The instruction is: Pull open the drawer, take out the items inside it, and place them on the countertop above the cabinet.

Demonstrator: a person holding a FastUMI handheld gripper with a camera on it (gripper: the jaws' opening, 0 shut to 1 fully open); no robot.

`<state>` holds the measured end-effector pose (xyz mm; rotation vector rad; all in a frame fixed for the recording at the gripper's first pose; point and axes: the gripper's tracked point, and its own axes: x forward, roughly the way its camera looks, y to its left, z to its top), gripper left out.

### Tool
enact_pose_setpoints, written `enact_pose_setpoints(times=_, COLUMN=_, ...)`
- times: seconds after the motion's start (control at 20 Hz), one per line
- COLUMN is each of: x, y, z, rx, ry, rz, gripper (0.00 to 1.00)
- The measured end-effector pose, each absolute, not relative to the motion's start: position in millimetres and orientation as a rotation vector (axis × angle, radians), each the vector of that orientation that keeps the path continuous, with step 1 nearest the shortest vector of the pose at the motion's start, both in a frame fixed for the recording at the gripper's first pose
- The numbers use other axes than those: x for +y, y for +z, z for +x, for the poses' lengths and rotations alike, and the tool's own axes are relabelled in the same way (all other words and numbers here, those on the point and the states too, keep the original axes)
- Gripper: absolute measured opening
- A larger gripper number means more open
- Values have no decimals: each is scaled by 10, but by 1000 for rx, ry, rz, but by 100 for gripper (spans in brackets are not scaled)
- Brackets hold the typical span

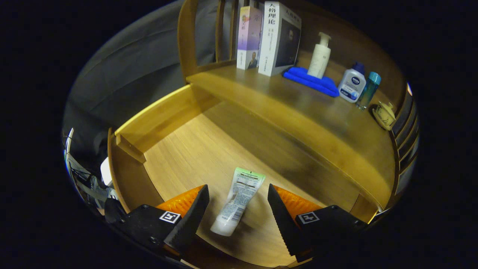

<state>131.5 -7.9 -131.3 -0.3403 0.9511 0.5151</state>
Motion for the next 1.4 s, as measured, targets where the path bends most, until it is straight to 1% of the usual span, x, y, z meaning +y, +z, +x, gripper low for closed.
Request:
enact_pose_setpoints(times=0.1, x=-65, y=-1426, z=1289, rx=986, ry=539, rz=-359, gripper=98)
enact_pose_setpoints(times=0.15, x=-91, y=-1416, z=1284, rx=993, ry=537, rz=-365, gripper=95)
enact_pose_setpoints(times=0.2, x=-98, y=-1463, z=1288, rx=1011, ry=544, rz=-368, gripper=89)
enact_pose_setpoints(times=0.55, x=-128, y=-1683, z=1277, rx=1134, ry=555, rz=-367, gripper=89)
enact_pose_setpoints(times=0.65, x=-125, y=-1737, z=1279, rx=1155, ry=557, rz=-360, gripper=84)
enact_pose_setpoints(times=0.95, x=-30, y=-1778, z=1228, rx=1180, ry=573, rz=-319, gripper=46)
enact_pose_setpoints(times=1.1, x=-17, y=-1744, z=1253, rx=1149, ry=575, rz=-314, gripper=27)
enact_pose_setpoints(times=1.15, x=-13, y=-1733, z=1289, rx=1123, ry=555, rz=-312, gripper=26)
enact_pose_setpoints(times=1.2, x=-19, y=-1715, z=1300, rx=1111, ry=548, rz=-322, gripper=15)
enact_pose_setpoints(times=1.4, x=58, y=-1644, z=1275, rx=1085, ry=565, rz=-325, gripper=15)
